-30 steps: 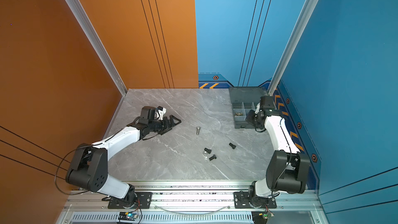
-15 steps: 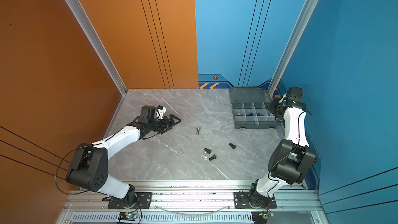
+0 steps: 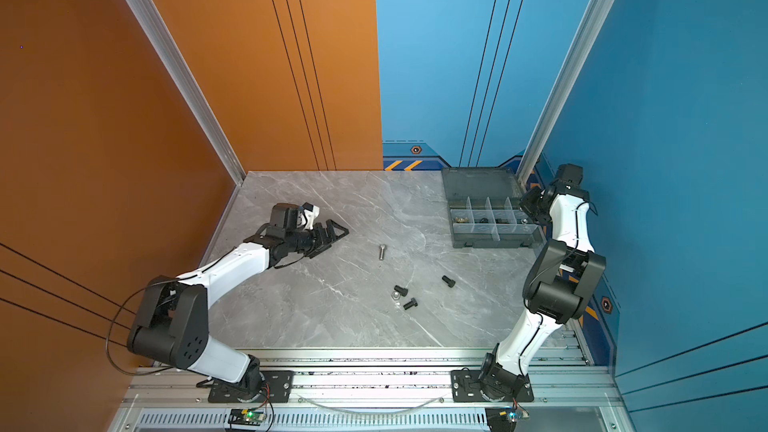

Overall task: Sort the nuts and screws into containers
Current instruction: 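Lift the silver hex nut with the right gripper and carry it to the box, then hold the silver hex nut in the right gripper above a compartment, then open the right gripper to drop the nut into the compartment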

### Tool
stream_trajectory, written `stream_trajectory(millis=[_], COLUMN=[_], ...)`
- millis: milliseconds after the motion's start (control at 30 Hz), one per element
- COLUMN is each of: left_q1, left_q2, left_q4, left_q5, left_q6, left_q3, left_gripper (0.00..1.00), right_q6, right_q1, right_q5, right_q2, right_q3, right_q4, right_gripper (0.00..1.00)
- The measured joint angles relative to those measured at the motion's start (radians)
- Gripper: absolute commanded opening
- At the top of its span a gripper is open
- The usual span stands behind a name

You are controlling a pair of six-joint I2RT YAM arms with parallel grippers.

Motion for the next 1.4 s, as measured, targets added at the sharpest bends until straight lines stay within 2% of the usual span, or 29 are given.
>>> stream_trajectory(millis=[367, 733, 1200, 1333, 1400], left_q1=[0.013, 0.013, 0.013, 0.017, 0.019], left_q2=[0.002, 0.002, 0.002, 0.002, 0.002], left_q4=[-0.006, -0.002, 0.009, 0.01, 0.01], left_q5=[-0.003, -0.008, -0.008, -0.008, -0.008], left_q6=[0.0, 0.0, 0.0, 0.0, 0.0], left_q3=[0.013, 0.012, 0.008, 0.005, 0.003], left_gripper=[0.98, 0.98, 0.98, 0.98, 0.98], right_q6=[-0.001, 0.0, 0.019, 0.019, 0.019], right_q1=[-0.012, -0.034, -0.034, -0.034, -0.034], right_q5=[-0.004, -0.003, 0.003, 0.003, 0.003], right_q2=[0.097, 0.233, 0.358, 0.361, 0.361], right_q3=[0.018, 0.19, 0.242, 0.243, 0.244], right_q4=[0.03, 0.057, 0.056, 0.055, 0.054], right_gripper=[0.0, 0.0, 0.0, 0.06, 0.14])
